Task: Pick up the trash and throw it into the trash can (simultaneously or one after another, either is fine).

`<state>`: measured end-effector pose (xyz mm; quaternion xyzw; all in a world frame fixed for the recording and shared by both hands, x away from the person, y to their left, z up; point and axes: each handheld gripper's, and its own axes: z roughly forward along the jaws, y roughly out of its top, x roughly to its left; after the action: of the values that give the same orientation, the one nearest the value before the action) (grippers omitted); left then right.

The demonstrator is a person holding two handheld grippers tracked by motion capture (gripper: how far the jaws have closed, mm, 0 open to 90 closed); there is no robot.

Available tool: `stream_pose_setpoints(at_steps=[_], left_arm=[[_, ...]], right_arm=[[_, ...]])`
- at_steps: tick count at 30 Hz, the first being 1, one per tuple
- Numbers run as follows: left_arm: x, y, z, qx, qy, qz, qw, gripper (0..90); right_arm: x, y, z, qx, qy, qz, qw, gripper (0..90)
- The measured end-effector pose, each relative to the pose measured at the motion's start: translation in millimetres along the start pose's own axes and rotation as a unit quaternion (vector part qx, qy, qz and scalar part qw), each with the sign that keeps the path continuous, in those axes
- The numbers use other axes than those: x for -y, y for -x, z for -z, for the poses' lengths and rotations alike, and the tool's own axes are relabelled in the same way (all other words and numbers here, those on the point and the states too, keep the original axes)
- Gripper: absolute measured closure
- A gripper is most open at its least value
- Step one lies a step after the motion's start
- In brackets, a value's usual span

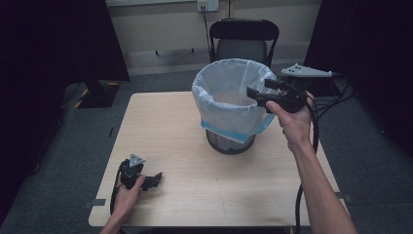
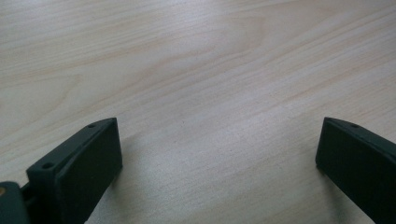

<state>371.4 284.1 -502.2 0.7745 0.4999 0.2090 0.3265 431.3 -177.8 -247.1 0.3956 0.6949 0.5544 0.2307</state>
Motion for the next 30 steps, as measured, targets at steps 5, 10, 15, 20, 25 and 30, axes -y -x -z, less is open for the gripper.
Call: stream_pose_setpoints(at_steps=[5,10,15,20,25,30], left_arm=[[0.0,0.0,-0.1,0.001,0.0,0.0,1.0,0.1],[0.0,0.0,0.0,0.0,0.0,0.0,1.0,0.1],[0.1,0.4,0.0,0.0,0.001,0.001,1.0,0.3],[0.1,0.4,0.0,0.0,0.0,0.001,1.0,0.3],[0.1,0.4,0.0,0.0,0.0,0.001,1.0,0.3],[0.1,0.5,-0.1,0.0,0.001,0.001,1.0,0.3]], right_arm=[[7.3,-0.6,9.4,0.003,0.0,-0.004,1.0,21.3],[15.7,-3.2,22.5,0.007,-0.001,-0.006,1.0,19.3],[27.3,-2.7,29.5,0.011,-0.008,-0.011,0.9998,17.4],[43.2,-0.3,33.1,0.013,-0.017,-0.014,0.9997,16.7],[56.3,0.9,37.9,0.015,-0.021,-0.019,0.9995,16.4],[68.2,0.6,44.4,0.019,-0.024,-0.017,0.9994,15.9]])
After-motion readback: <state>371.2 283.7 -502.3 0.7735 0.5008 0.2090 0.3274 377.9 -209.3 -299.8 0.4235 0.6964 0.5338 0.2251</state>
